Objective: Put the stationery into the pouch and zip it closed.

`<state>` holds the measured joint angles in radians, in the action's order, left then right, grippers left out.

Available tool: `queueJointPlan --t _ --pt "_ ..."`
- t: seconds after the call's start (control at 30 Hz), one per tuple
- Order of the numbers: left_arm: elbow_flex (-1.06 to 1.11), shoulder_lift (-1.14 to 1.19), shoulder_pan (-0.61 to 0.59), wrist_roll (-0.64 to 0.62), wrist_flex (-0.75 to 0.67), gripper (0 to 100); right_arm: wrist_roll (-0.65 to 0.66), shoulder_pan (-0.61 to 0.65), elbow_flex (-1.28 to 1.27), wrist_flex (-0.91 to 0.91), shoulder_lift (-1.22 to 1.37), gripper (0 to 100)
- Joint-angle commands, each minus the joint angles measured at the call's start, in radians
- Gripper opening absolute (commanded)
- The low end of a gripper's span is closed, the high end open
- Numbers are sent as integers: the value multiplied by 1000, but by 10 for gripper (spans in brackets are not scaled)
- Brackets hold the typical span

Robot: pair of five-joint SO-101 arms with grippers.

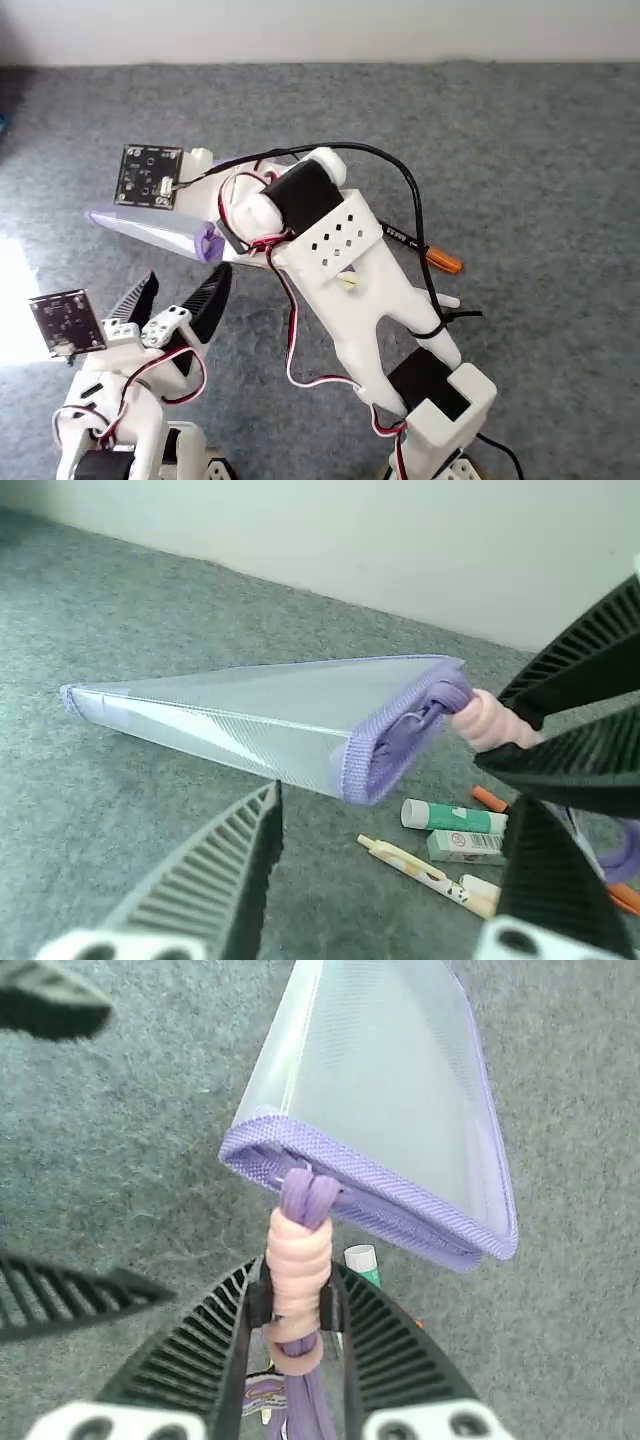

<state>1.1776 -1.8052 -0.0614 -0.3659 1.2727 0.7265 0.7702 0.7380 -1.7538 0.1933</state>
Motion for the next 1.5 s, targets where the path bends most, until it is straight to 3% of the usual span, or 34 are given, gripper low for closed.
queueJointPlan --t 0.0,0.23,0.8,1.23,1.47 --pt "-27 -2 9 -17 -26 340 -11 2 6 -42 -65 10" --pt "81 -2 -103 44 -141 312 -11 21 0 -45 -128 10" --pt "145 -2 -109 64 -167 301 -11 82 -127 -45 -194 10" --pt "157 -2 -103 109 -166 213 -11 91 -184 -44 -246 10" --pt "182 -6 -103 149 -166 92 -11 90 -183 -45 -246 10"
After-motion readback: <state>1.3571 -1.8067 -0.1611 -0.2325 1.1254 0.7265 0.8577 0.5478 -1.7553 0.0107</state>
